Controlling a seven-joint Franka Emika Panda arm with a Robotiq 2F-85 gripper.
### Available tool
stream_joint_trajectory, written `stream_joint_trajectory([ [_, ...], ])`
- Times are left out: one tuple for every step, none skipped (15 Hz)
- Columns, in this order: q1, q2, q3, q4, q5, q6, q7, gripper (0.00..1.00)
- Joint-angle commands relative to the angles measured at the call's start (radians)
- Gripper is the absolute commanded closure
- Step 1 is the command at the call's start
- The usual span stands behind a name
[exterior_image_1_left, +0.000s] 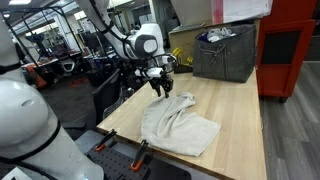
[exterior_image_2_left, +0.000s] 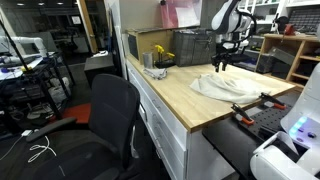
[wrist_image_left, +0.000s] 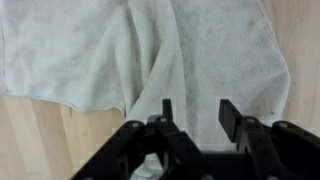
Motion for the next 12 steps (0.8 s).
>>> stream_joint_trajectory([
  [0.004, 0.093, 0.024, 0.070, 0.006, 0.085, -0.033, 0.80],
  [-0.001, 0.123, 0.038, 0.092, 0.036, 0.119, -0.027, 0.86],
  [-0.007, 0.146, 0.050, 0.110, 0.056, 0.141, -0.027, 0.95],
  [-0.011, 0.176, 0.060, 0.133, 0.076, 0.164, -0.019, 0.99],
  [-0.016, 0.199, 0.070, 0.152, 0.094, 0.179, -0.018, 1.00],
  [-0.019, 0.224, 0.077, 0.172, 0.106, 0.189, -0.015, 1.00],
  [-0.022, 0.251, 0.083, 0.191, 0.115, 0.200, -0.012, 1.00],
  [-0.026, 0.270, 0.089, 0.207, 0.124, 0.203, -0.012, 1.00],
  [-0.026, 0.293, 0.091, 0.223, 0.124, 0.206, -0.008, 1.00],
  [-0.025, 0.308, 0.090, 0.234, 0.120, 0.207, -0.005, 1.00],
  [-0.024, 0.324, 0.090, 0.243, 0.115, 0.209, -0.005, 1.00],
  [-0.022, 0.340, 0.087, 0.253, 0.109, 0.210, -0.002, 1.00],
])
